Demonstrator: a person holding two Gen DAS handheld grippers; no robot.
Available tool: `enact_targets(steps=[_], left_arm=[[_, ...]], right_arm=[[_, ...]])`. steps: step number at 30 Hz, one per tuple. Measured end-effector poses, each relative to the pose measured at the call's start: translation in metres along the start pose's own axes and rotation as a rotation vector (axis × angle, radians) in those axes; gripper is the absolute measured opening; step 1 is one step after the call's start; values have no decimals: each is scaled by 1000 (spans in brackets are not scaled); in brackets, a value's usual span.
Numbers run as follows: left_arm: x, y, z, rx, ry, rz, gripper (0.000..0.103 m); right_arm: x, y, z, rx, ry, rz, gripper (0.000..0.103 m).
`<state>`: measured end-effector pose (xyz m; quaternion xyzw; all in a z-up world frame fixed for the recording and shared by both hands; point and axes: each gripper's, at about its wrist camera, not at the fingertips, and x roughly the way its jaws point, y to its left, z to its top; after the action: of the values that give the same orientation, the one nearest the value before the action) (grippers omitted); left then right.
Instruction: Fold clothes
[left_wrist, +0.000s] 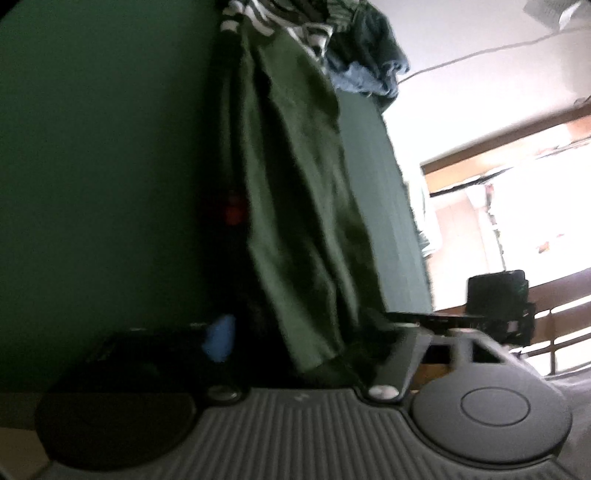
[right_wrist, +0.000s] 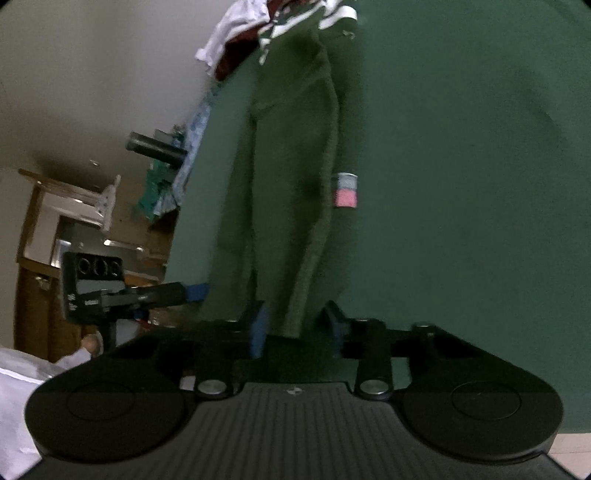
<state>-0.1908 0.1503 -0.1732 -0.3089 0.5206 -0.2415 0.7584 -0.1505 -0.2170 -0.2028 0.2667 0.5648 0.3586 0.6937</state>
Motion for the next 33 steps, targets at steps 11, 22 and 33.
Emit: enact_targets(steps=[11,22,33], left_arm=[[-11,-13,7,-78,-3,23,10],[-38,-6,85,-242,-146,-9,11],[-9,54,150,-398,-210,-25,29]], right_arm=[[-10,-6,14,48,34,103,12],[-15,-15,87,251,-198,367,12],[16,-36,127,317,-330,235,26]])
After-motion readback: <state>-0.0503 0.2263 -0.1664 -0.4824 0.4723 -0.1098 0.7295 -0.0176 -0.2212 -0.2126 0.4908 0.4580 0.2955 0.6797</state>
